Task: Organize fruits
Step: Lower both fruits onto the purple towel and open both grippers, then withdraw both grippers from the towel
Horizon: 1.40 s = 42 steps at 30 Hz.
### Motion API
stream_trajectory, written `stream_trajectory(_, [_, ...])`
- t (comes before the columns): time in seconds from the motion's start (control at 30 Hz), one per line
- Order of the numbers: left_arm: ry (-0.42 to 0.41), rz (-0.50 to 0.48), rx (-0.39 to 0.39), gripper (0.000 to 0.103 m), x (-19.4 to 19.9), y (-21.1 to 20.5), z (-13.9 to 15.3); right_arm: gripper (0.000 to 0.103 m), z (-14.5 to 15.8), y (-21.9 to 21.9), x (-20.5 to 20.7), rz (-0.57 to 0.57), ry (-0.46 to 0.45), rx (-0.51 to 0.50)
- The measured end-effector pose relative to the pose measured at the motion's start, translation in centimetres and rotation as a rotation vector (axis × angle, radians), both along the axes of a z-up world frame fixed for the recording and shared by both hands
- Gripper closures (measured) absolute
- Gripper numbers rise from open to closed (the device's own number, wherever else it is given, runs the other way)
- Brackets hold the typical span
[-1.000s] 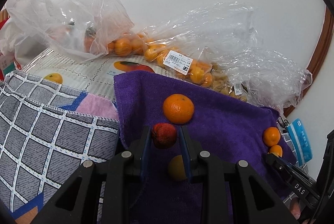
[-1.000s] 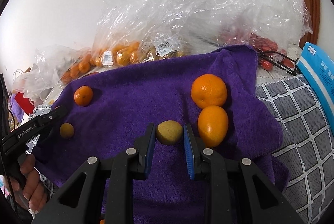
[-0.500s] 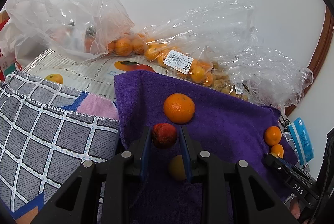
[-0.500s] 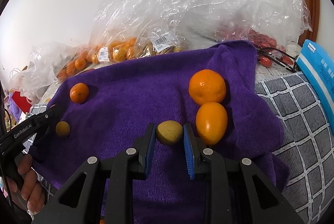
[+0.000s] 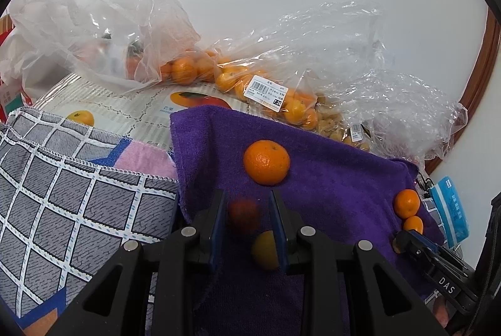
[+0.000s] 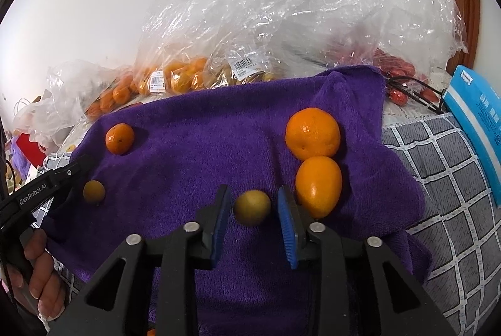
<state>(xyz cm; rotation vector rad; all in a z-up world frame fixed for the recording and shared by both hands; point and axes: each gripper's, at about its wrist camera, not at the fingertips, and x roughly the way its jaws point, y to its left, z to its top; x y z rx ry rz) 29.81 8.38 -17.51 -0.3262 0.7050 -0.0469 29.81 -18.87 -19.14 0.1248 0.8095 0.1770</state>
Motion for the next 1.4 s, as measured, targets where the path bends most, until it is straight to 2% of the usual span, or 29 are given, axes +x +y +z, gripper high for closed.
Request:
stream_trajectory(0.03, [-0.006, 0.001, 0.001, 0.07, -0.1, 0.0, 0.1, 0.065, 0.2, 0.0, -0.1, 0.0, -0.009, -0.005])
stream_trajectory(0.1, [-0.027, 0.002, 0.002, 0.064, -0.5, 0.0, 0.4, 0.056, 0.5, 0.1, -0.4, 0.003, -0.033, -0.01])
stream_trajectory(0.23, [-0.064, 0.009, 0.018, 0.062, -1.1, -0.3, 1.0, 0.046, 1.4, 0.2, -1.1, -0.009, -0.091, -0.025])
stream_trajectory(0.5, [-0.135, 0.045, 0.058, 0.06, -2.3, -1.0, 2.1, 0.045, 2.5, -0.1, -1.9, -0.024, -0.144, -0.006])
stream_trajectory(0.73, [-0.191, 0.083, 0.084, 0.06, -3.3, -1.4, 3.0, 0.045, 3.0, 0.4, -2.4, -0.037, -0.18, -0.032])
stream_trajectory(0.83, [-0.221, 0.092, 0.093, 0.06, -3.9, -1.6, 3.5, 0.045, 3.5, 0.2, -2.8, -0.045, -0.211, -0.008])
stream_trajectory(1.03, [-0.238, 0.055, 0.036, 0.06, -5.0, -1.9, 4.4, 0.043, 5.1, 0.8, -3.2, 0.005, -0.186, 0.0])
stream_trajectory(1.13, [-0.264, 0.038, 0.048, 0.06, -6.0, -2.4, 4.7, 0.043, 6.5, 1.4, -4.0, 0.015, -0.195, -0.026])
stream_trajectory(1.23, [-0.268, 0.021, 0.043, 0.06, -6.3, -2.9, 5.0, 0.043, 8.0, 1.3, -5.8, -0.001, -0.192, -0.009])
stream_trajectory(1.4, [-0.276, 0.009, 0.056, 0.058, -6.7, -3.2, 5.2, 0.042, 8.6, 0.5, -9.2, -0.029, -0.152, 0.004])
